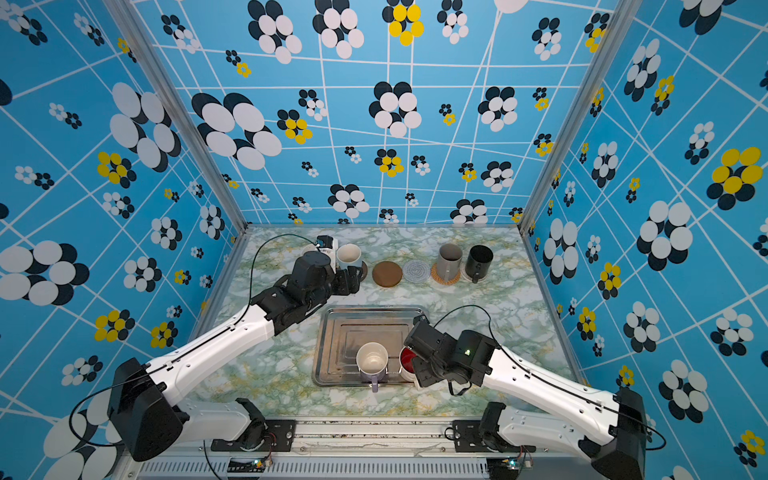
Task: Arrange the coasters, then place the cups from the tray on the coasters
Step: 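Move the right gripper over the red-lined white mug on the tray, then lower the right gripper onto the red-lined white mug's rim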
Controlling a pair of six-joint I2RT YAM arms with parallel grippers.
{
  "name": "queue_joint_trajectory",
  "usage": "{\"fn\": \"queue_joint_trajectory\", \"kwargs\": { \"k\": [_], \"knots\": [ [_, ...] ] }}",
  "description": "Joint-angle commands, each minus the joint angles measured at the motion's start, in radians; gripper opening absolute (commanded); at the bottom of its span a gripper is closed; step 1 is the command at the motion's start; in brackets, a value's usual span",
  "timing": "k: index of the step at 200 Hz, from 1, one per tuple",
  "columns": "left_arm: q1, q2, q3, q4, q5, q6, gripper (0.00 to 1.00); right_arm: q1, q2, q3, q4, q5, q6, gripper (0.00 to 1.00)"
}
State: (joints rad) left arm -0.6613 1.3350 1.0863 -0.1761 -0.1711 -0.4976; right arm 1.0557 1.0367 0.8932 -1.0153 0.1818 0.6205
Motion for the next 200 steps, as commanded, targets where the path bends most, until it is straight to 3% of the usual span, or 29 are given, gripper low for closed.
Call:
{"fn": "queue_joint_trajectory", "kwargs": {
  "k": [1, 54, 145, 200],
  "knots": [
    [0.005, -0.017, -0.003, 0.018, 0.013, -0.018, 0.82, 0.038, -0.004, -0.023, -0.022, 0.04, 0.073, 0.62],
    [0.005, -0.04, -0.023, 0.027, 0.013, -0.027, 0.82, 0.1, 0.003, -0.067, 0.008, 0.044, 0.134, 0.62],
    [0.005, -0.023, -0.017, 0.022, 0.015, -0.023, 0.83, 0.107, 0.065, -0.145, 0.163, -0.021, 0.15, 0.63],
    [0.005, -0.016, -0.014, 0.018, 0.012, -0.018, 0.83, 0.107, 0.109, -0.164, 0.239, -0.004, 0.142, 0.55]
  ]
}}
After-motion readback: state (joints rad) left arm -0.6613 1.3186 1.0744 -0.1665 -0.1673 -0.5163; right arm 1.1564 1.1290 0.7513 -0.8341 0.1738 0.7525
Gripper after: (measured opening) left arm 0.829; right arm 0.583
